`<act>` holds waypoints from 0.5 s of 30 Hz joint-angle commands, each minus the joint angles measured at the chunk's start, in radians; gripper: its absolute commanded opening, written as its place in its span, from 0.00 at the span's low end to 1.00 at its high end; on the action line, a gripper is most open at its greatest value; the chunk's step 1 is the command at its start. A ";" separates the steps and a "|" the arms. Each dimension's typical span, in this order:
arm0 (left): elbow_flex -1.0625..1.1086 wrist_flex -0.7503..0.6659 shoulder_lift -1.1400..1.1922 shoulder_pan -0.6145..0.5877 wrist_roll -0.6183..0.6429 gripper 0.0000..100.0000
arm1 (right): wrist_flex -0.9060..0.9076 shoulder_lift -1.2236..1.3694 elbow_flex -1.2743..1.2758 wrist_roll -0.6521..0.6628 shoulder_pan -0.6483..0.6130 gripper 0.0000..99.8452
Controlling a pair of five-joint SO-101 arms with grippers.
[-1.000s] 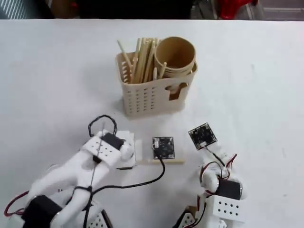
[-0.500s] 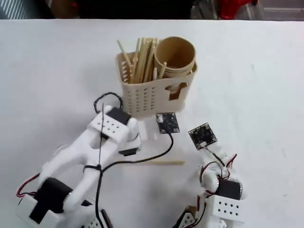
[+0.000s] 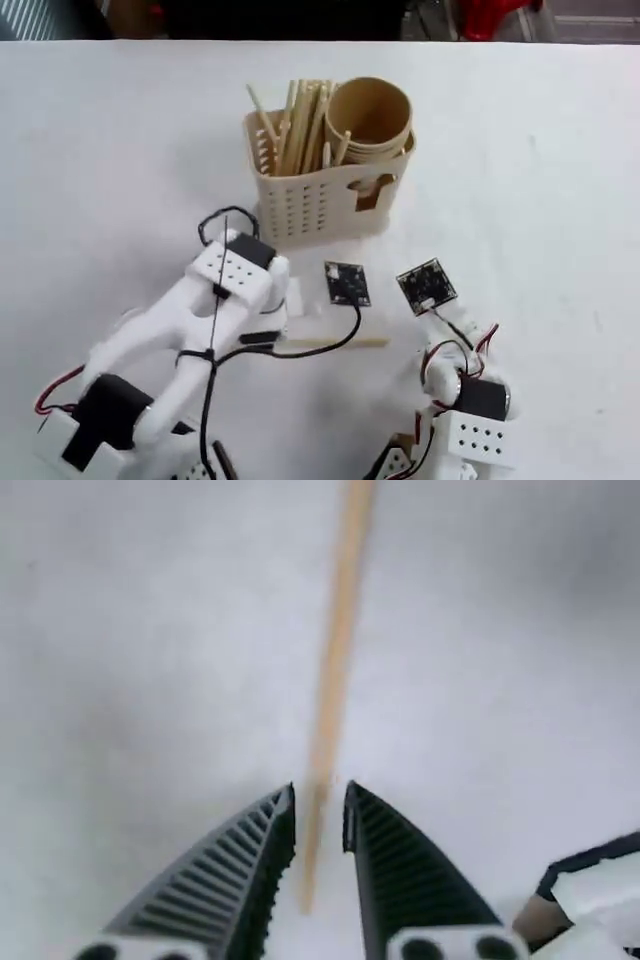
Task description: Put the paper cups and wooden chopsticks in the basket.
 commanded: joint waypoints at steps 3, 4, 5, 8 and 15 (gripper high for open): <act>0.103 -0.141 -0.027 0.013 -0.006 0.15 | -0.016 0.005 -0.008 0.002 0.002 0.04; 0.132 -0.178 -0.027 0.013 -0.006 0.16 | -0.016 0.005 -0.008 0.002 0.002 0.04; 0.153 -0.204 -0.027 0.013 -0.005 0.17 | -0.016 0.005 -0.008 0.002 0.002 0.04; 0.146 -0.210 -0.028 0.007 0.011 0.17 | -0.016 0.005 -0.008 0.002 0.002 0.04; 0.138 -0.284 -0.025 0.015 0.078 0.17 | -0.016 0.005 -0.008 0.002 0.002 0.04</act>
